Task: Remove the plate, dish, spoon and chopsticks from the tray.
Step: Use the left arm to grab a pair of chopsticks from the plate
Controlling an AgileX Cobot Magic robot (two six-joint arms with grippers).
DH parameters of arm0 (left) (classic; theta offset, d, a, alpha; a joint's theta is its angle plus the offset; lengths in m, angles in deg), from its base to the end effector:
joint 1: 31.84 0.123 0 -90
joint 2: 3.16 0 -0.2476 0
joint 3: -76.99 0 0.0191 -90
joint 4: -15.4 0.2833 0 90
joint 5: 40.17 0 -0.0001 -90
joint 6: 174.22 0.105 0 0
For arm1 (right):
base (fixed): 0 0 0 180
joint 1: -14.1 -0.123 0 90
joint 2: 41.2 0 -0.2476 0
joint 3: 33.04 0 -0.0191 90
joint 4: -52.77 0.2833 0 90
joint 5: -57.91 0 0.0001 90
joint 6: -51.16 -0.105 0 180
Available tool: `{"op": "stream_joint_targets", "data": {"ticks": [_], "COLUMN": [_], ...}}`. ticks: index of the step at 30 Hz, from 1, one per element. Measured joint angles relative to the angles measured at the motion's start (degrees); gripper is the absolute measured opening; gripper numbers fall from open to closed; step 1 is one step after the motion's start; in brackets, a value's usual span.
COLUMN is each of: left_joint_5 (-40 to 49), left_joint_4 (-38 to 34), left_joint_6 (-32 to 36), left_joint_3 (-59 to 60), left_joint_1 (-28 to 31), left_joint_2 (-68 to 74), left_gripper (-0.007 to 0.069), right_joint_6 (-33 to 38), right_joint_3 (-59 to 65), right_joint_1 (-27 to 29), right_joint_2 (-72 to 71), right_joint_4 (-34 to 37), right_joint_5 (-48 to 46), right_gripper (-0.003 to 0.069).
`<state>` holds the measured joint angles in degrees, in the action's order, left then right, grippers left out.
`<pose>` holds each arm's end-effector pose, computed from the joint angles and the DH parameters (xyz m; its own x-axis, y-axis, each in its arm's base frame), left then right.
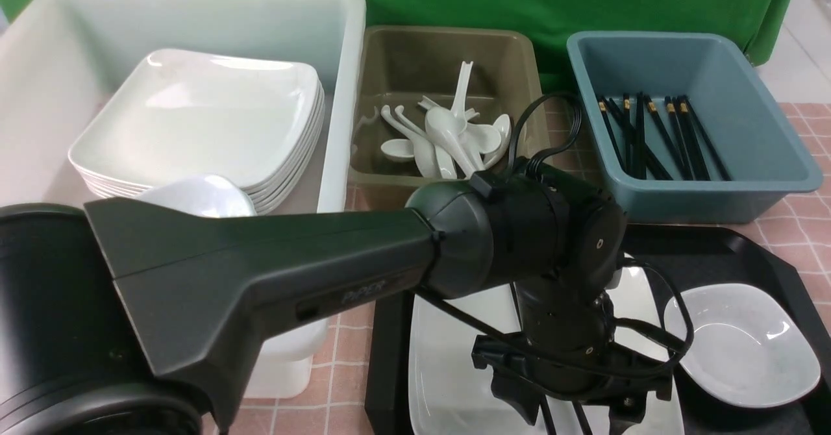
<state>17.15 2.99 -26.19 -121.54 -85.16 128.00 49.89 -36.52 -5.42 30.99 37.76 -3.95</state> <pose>0.2541 -0.3729 0.1165 -0.9640 0.2638 -0.0331 0.2634 0.9305 -0.2545 0.2529 0.0642 0.4140 -0.5827 -0.3134 -0.7498 -0.2212 0.9490 -0.2248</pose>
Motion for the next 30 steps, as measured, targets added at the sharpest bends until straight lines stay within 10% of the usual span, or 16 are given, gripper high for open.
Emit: {"op": "stream_joint_targets", "data": {"ticks": [21, 30], "left_joint_5": [1.04, 2.01], "left_joint_4": [4.54, 4.61], "left_joint_6": [-2.57, -2.57], "left_joint_3": [0.00, -0.12], "left_joint_1": [-2.86, -2.86], "left_joint_2": [0.14, 1.50], "left_gripper": [0.0530, 0.0342], "right_joint_6": [0.00, 0.06], "right_joint_3": [1.09, 1.09], "right_joint_1": [0.00, 0.00], "right_joint_2": [-0.05, -0.05], "right_joint_4": [-0.02, -0.02], "right_joint_5": [0.97, 1.01], "right_gripper": [0.0239, 0.0239]}}
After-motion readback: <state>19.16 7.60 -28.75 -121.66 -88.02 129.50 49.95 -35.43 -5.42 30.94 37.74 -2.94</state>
